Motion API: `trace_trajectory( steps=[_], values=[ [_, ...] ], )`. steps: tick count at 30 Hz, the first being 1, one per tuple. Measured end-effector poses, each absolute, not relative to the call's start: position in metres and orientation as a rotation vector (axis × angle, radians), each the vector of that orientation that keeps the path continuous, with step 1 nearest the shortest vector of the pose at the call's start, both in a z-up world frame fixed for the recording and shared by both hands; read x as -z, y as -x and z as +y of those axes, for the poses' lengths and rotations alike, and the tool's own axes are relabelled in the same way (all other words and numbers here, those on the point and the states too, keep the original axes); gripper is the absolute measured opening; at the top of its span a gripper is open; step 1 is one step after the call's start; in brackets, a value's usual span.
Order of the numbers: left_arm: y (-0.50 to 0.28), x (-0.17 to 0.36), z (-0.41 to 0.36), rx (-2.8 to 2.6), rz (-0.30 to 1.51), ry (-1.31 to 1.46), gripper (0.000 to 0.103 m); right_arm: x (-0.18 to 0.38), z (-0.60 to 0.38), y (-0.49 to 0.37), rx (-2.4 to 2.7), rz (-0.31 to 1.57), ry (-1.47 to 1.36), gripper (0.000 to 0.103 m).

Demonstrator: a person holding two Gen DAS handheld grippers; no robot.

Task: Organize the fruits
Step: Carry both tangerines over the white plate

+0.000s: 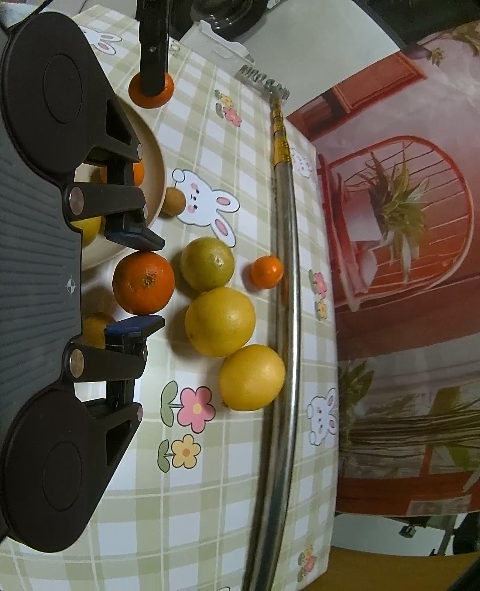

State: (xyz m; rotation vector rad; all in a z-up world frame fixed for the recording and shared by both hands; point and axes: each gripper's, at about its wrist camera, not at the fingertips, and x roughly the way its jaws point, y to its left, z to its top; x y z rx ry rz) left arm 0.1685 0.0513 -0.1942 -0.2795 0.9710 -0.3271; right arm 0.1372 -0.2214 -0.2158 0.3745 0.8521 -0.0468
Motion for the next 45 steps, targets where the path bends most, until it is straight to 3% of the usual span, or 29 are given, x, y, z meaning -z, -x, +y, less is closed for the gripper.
trace_trajectory(
  steps=[15, 45],
  values=[
    [-0.143, 0.197, 0.044, 0.357, 0.973, 0.200, 0.036, 0.192, -0.194, -0.103, -0.004, 0.847, -0.347, 0.035],
    [-0.129, 0.223, 0.039, 0.338, 1.069, 0.169, 0.036, 0.216, -0.157, -0.085, -0.084, 1.031, -0.304, 0.035]
  ],
)
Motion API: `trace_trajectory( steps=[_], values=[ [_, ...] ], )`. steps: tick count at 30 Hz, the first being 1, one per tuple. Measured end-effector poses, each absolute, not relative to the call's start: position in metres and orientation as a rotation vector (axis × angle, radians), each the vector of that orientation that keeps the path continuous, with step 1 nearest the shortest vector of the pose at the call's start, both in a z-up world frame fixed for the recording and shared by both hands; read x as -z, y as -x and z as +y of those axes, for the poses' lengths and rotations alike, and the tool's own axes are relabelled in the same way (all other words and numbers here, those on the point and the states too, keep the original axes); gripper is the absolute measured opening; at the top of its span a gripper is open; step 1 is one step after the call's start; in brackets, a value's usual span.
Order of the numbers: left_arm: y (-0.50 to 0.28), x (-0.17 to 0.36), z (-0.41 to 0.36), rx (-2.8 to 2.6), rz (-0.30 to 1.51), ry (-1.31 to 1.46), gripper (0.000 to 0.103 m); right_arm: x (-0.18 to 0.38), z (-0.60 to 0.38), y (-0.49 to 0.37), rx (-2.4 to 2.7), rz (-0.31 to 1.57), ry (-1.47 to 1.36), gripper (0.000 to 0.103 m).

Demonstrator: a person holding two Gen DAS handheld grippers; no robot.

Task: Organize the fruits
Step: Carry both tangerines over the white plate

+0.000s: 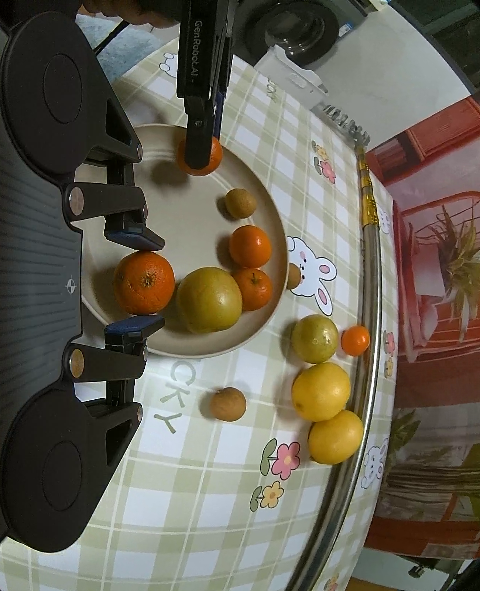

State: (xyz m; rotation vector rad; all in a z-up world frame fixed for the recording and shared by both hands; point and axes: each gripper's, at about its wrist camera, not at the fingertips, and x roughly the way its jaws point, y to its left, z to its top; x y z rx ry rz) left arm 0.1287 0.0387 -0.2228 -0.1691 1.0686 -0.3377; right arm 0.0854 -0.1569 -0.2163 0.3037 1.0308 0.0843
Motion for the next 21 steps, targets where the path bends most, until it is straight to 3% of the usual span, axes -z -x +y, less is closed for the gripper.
trace_trajectory(
  steps=[21],
  values=[
    [-0.137, 0.233, 0.031, 0.323, 1.079, 0.123, 0.036, 0.229, -0.157, -0.095, -0.081, 1.058, -0.288, 0.035]
  ],
)
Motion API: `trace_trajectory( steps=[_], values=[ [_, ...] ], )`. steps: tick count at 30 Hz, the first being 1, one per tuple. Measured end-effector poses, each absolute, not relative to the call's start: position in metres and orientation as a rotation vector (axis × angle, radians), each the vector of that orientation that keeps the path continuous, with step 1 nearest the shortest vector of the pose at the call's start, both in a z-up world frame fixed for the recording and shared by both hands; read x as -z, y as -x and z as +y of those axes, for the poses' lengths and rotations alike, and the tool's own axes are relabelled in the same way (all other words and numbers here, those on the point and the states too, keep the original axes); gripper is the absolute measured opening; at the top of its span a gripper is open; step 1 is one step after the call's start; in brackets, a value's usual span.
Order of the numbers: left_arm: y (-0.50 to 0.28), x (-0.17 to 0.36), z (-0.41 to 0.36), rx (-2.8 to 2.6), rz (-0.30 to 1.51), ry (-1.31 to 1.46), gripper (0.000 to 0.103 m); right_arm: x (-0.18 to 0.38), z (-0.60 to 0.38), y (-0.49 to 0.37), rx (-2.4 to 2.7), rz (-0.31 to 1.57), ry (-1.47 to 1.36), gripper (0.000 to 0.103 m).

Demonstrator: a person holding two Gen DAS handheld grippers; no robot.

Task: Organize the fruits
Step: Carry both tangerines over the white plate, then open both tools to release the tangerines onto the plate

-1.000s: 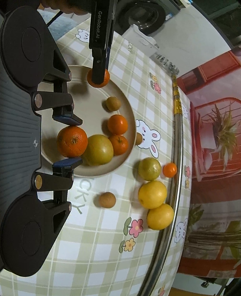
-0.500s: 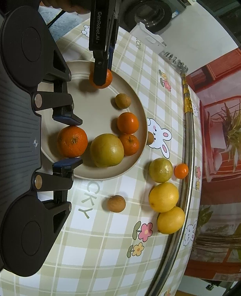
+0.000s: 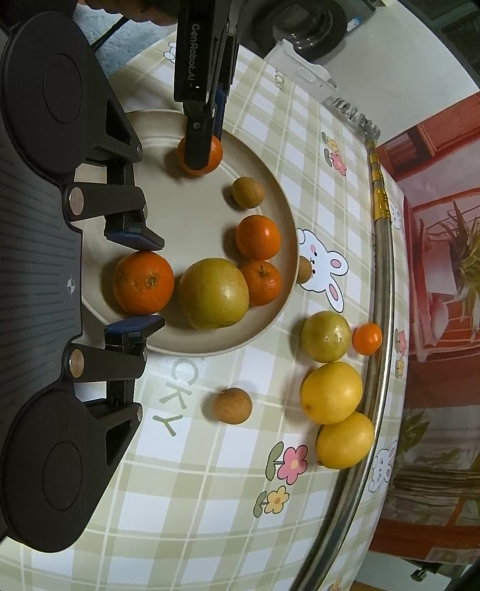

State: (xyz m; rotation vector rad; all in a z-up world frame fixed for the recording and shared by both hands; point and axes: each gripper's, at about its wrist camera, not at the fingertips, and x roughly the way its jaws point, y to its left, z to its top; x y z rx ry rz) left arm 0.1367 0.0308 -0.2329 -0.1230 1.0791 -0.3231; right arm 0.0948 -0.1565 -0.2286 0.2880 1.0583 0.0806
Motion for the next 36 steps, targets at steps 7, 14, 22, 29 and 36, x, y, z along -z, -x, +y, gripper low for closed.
trace_trajectory(
  steps=[7, 14, 22, 29, 36],
  values=[
    [-0.142, 0.233, 0.026, 0.322, 1.054, 0.095, 0.036, 0.227, -0.153, -0.100, -0.071, 1.048, -0.244, 0.035],
    [-0.147, 0.231, 0.023, 0.297, 1.022, 0.034, 0.036, 0.228, -0.152, -0.104, -0.064, 1.037, -0.223, 0.035],
    [-0.151, 0.231, 0.018, 0.296, 0.993, -0.011, 0.036, 0.226, -0.144, -0.107, -0.058, 1.017, -0.132, 0.033],
    [-0.150, 0.233, 0.017, 0.296, 0.989, -0.006, 0.036, 0.227, -0.148, -0.106, -0.043, 1.011, -0.150, 0.033],
    [-0.148, 0.231, 0.017, 0.302, 0.987, -0.003, 0.044, 0.225, -0.152, -0.105, -0.041, 1.004, -0.179, 0.038]
  ],
)
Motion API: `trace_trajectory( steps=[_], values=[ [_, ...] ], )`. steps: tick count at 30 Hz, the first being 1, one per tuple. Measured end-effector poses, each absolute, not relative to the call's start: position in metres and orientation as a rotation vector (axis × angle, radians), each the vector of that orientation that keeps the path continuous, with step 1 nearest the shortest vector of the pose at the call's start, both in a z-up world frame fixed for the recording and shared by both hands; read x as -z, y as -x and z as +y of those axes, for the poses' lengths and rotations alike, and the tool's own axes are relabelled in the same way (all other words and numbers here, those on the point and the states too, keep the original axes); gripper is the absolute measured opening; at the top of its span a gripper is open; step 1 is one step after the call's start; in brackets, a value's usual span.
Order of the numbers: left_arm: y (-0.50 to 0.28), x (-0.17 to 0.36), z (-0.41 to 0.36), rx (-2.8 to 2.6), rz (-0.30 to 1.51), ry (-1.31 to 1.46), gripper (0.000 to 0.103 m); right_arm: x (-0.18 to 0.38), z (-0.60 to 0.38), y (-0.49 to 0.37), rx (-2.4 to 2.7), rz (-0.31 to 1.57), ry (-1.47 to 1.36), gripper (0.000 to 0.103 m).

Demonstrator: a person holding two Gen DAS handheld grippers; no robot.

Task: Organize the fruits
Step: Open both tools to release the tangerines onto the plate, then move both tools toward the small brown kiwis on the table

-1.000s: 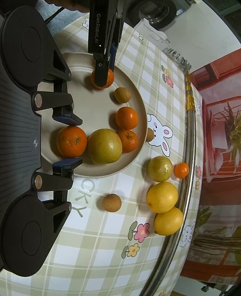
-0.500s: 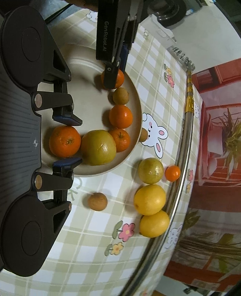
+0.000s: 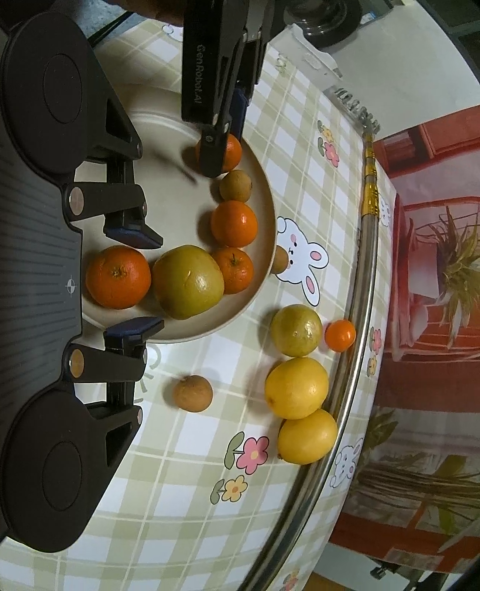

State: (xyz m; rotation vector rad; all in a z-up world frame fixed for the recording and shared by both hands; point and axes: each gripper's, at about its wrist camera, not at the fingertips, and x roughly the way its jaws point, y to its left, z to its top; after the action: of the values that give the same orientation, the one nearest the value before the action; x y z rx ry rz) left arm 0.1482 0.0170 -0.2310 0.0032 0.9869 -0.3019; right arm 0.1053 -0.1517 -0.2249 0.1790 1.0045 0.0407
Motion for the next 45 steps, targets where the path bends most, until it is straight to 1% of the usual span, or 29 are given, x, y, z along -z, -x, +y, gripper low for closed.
trace_trajectory(
  steps=[2, 11, 20, 30, 36, 45],
  values=[
    [-0.147, 0.230, 0.017, 0.304, 0.984, -0.007, 0.046, 0.222, -0.156, -0.104, -0.045, 0.997, -0.221, 0.039],
    [-0.141, 0.215, 0.017, 0.355, 0.951, -0.019, 0.046, 0.208, -0.177, -0.099, -0.033, 0.964, -0.314, 0.039],
    [-0.148, 0.186, 0.026, 0.361, 0.900, 0.032, 0.046, 0.183, -0.200, -0.102, 0.019, 0.892, -0.320, 0.039],
    [-0.163, 0.152, 0.060, 0.298, 0.821, 0.084, 0.046, 0.165, -0.227, -0.103, 0.076, 0.825, -0.332, 0.039],
    [-0.173, 0.155, 0.080, 0.253, 0.846, 0.123, 0.046, 0.164, -0.236, -0.105, 0.119, 0.819, -0.323, 0.039],
    [-0.188, 0.181, 0.090, 0.212, 0.922, 0.196, 0.045, 0.178, -0.237, -0.107, 0.137, 0.849, -0.332, 0.039]
  ],
)
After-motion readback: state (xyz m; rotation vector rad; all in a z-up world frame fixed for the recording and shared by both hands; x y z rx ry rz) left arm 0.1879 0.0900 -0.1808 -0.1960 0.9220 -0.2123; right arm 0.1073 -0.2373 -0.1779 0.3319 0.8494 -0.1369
